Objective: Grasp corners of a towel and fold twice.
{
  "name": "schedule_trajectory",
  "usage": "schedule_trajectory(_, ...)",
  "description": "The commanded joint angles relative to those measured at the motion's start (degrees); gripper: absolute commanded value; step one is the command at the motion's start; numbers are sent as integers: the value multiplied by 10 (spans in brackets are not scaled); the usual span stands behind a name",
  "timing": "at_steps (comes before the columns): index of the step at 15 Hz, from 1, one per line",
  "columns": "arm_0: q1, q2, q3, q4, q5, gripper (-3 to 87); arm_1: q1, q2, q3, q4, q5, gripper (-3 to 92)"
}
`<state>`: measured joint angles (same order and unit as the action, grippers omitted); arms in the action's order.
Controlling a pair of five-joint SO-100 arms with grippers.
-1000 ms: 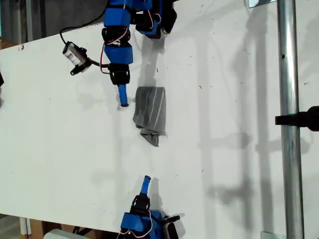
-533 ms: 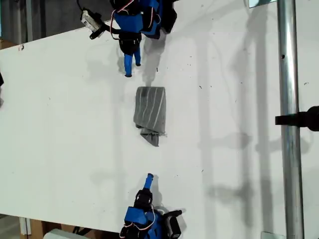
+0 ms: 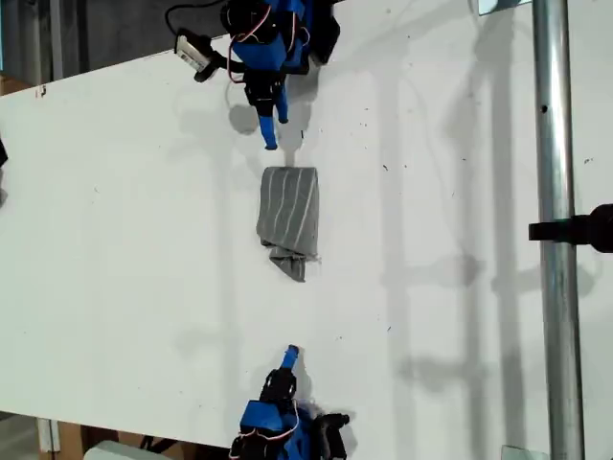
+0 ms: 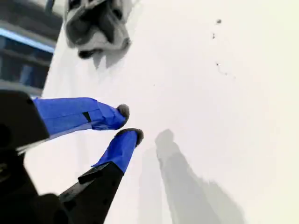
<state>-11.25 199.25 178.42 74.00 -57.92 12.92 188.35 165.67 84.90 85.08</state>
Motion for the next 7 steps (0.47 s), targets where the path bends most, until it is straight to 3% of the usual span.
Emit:
schedule_trajectory(1,-8,0,3,-1,35,54,4,-3,-4,4,1,338)
schedule_trajectory(7,-8,0,3,-1,35,54,0,-3,-4,4,1,338)
